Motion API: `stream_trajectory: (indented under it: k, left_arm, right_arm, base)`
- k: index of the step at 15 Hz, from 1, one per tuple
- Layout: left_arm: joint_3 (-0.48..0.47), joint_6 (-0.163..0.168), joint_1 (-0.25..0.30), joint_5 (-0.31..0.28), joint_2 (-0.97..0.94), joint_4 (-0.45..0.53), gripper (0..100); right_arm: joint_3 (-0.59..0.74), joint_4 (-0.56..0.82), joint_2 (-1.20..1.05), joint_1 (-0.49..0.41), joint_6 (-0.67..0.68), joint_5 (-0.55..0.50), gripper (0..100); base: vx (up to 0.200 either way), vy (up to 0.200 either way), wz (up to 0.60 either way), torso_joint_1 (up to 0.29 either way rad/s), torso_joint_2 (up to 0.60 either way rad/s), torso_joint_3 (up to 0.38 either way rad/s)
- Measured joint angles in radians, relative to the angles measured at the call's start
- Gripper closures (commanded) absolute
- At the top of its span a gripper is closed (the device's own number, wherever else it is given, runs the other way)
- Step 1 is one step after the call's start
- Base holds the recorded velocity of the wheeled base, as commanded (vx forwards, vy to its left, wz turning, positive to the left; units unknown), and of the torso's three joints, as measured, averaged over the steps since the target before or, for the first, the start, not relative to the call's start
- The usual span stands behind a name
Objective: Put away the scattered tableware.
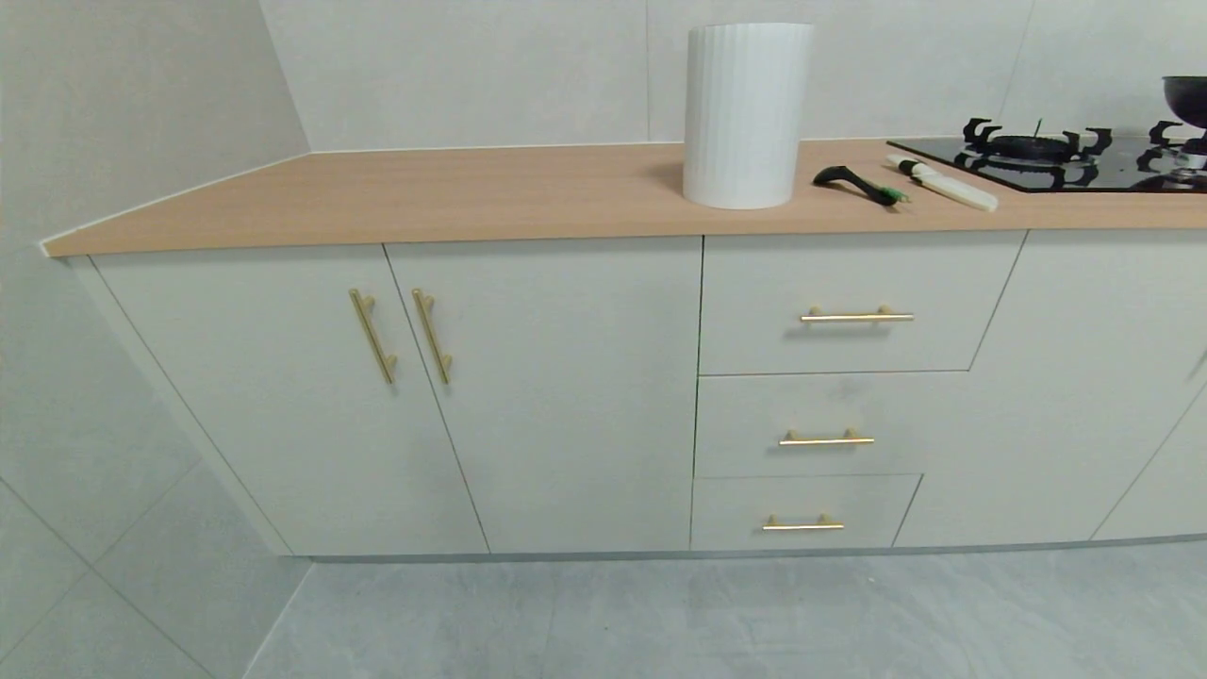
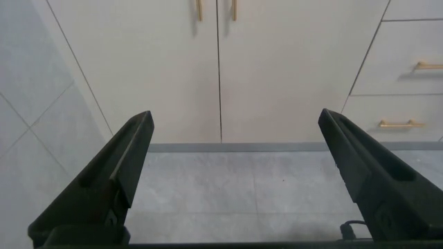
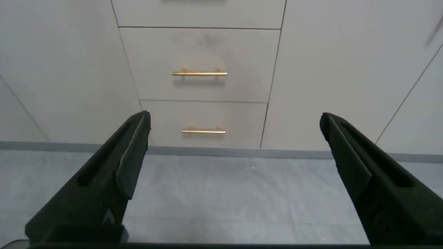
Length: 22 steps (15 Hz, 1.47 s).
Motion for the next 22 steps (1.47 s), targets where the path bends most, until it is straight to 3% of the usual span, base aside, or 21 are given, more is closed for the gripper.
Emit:
stream_trajectory:
  k: [5, 14, 22]
  left_arm:
    - [0.000, 0.000, 0.000, 0.000, 0.000, 0.000, 0]
    - [0.000, 0.001, 0.000, 0.000, 0.000, 0.000, 0]
    - [0.000, -0.002, 0.000, 0.001, 0.000, 0.000, 0]
  right_arm:
    - [0.000, 0.000, 0.000, 0.000, 0.000, 0.001, 0]
    - [0.000, 0.000, 0.000, 0.000, 0.000, 0.001, 0]
    - [0.000, 0.000, 0.000, 0.000, 0.016, -0.002, 0]
  base:
    - [0.000, 0.000, 0.00, 0.000, 0.00, 0.000]
    - [0.200, 0.000, 0.00, 0.002, 0.00, 0.001]
    - [0.000, 0.000, 0.00, 0.000, 0.00, 0.000]
